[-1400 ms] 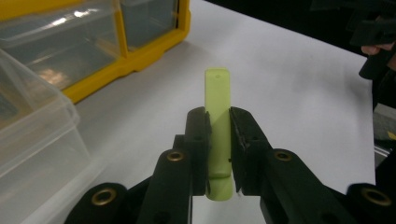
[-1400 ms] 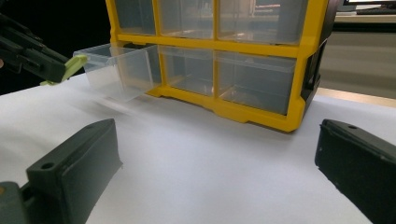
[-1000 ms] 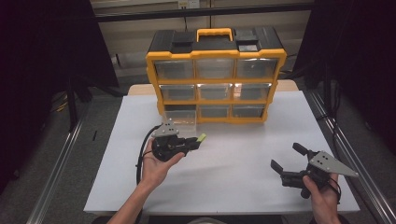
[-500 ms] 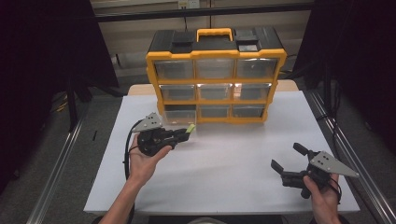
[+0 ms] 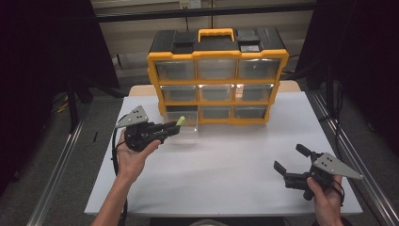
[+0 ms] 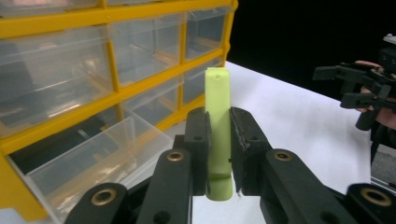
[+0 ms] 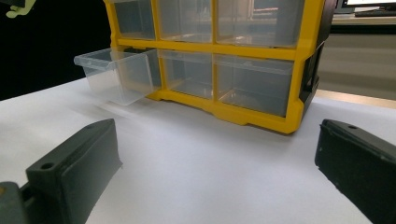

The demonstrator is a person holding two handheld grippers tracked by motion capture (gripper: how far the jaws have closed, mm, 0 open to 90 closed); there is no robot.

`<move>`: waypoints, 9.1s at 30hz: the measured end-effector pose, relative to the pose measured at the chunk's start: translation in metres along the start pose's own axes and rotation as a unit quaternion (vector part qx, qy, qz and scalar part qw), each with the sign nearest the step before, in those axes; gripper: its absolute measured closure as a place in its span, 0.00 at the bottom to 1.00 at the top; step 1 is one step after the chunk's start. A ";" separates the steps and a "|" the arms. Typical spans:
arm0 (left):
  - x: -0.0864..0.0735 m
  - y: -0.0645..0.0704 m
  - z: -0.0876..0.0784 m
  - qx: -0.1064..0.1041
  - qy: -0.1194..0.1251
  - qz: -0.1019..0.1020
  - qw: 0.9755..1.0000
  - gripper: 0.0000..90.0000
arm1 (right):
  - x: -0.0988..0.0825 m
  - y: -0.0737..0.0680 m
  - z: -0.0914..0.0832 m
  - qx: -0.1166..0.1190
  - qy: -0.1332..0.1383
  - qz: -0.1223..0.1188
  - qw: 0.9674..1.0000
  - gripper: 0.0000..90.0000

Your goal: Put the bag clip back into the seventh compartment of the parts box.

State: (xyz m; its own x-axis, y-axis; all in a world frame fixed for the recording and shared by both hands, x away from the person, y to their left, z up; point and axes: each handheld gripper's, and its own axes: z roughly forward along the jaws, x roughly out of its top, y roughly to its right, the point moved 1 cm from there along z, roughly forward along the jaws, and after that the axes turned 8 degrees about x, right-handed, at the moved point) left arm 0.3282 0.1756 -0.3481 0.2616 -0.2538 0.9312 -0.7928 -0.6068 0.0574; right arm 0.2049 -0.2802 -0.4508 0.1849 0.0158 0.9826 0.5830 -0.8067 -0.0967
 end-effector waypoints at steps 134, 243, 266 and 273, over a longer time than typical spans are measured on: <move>0.015 -0.067 0.097 0.038 -0.235 0.018 0.971 0.87 | 0.000 0.001 0.001 0.000 -0.004 -0.003 1.000 0.00; -0.060 -0.031 0.031 0.186 0.051 -0.025 0.981 0.04 | -0.002 0.001 -0.001 -0.010 -0.010 -0.003 1.000 0.00; -0.113 -0.008 -0.026 0.210 0.079 -0.061 0.973 0.03 | -0.003 0.004 0.000 -0.014 -0.013 -0.006 1.000 0.00; -0.122 0.000 -0.048 0.213 0.070 -0.061 0.973 0.03 | -0.003 0.003 -0.001 -0.013 -0.013 -0.005 1.000 0.00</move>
State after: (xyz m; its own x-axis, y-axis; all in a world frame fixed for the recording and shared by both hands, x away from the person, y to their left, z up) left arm 0.2694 0.2429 -0.4440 0.2382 -0.0727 0.9685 -0.4519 -0.8910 0.0442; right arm 0.2059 -0.2834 -0.4536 0.2001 0.0396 0.9790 0.5644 -0.8214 -0.0821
